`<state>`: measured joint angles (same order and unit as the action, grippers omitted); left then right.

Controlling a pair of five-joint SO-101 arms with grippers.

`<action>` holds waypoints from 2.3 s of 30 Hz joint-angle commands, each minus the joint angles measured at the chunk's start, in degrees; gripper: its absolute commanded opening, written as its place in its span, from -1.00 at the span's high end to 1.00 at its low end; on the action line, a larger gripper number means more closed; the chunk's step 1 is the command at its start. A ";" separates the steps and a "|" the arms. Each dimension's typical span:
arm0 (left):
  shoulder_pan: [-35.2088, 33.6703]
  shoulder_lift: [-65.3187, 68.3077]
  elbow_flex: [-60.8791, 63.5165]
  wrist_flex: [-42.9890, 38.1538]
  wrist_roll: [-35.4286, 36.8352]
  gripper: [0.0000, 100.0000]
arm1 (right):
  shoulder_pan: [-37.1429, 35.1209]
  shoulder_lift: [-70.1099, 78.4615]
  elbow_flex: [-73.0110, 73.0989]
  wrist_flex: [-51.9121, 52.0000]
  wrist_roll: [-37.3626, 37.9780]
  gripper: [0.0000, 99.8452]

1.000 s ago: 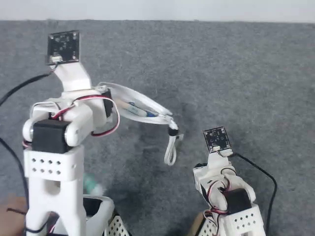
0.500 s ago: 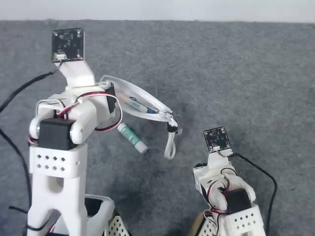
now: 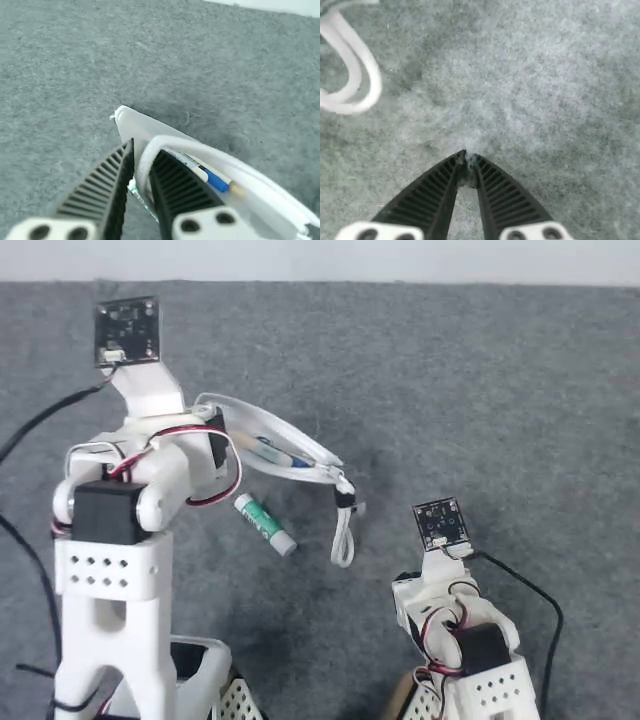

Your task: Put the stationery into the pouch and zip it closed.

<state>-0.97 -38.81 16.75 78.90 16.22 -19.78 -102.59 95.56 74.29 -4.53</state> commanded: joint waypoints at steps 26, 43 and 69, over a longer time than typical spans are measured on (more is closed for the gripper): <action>-7.56 -2.02 -2.42 -2.11 -2.20 0.98 | 0.48 -0.92 0.88 0.40 0.79 0.99; -27.96 -2.02 -6.99 -1.32 7.91 0.98 | -0.22 0.04 -17.49 -4.62 4.22 0.99; -44.75 -1.93 -3.30 -4.92 13.45 0.98 | -23.34 65.19 -54.68 -22.99 1.32 0.98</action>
<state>-44.57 -38.81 14.64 76.62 28.88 -41.67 -42.90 44.75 56.53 -2.95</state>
